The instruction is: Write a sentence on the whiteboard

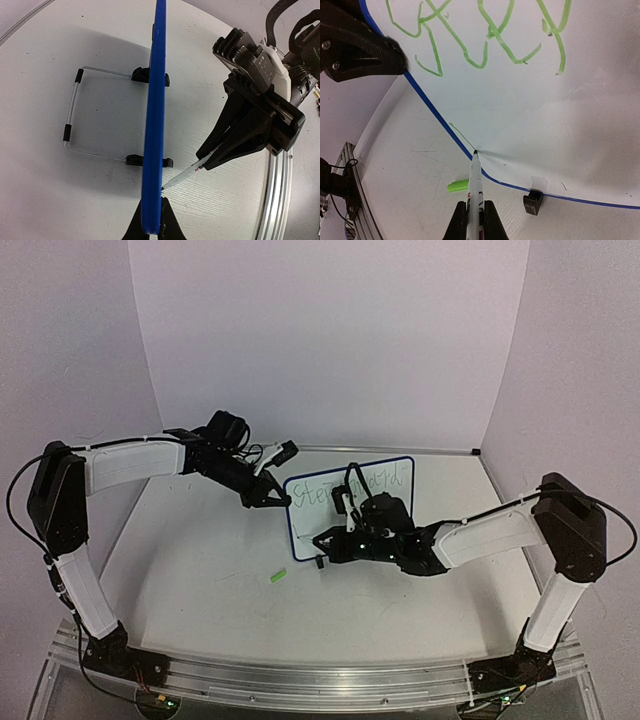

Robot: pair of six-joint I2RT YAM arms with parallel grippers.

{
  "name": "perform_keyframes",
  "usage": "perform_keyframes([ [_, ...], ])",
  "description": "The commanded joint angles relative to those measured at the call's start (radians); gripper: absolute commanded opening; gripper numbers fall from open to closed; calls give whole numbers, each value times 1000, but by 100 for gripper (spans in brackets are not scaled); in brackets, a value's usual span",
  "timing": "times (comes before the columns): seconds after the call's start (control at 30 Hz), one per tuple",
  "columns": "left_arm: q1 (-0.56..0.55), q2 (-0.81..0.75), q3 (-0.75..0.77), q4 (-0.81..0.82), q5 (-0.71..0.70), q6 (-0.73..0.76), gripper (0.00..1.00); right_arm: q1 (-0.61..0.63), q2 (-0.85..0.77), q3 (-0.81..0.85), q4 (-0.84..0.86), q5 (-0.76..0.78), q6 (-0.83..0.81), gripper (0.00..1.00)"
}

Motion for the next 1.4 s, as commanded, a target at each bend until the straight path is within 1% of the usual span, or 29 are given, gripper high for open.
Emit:
perform_keyframes([
  [0.0, -16, 27, 19, -41, -45, 24, 0, -3, -24, 7, 25, 60, 6, 0],
  [0.37, -16, 29, 21, -41, -43, 24, 0, -3, -88, 13, 25, 83, -6, 0],
  [0.6, -16, 29, 21, -43, -45, 24, 0, -3, -58, 21, 20, 72, -5, 0],
  [1.07, -16, 30, 22, -43, -45, 24, 0, -4, -30, -33, 20, 71, 23, 0],
  [1.37, -16, 32, 24, -43, -42, 23, 0, -3, -6, -19, 15, 73, 22, 0],
])
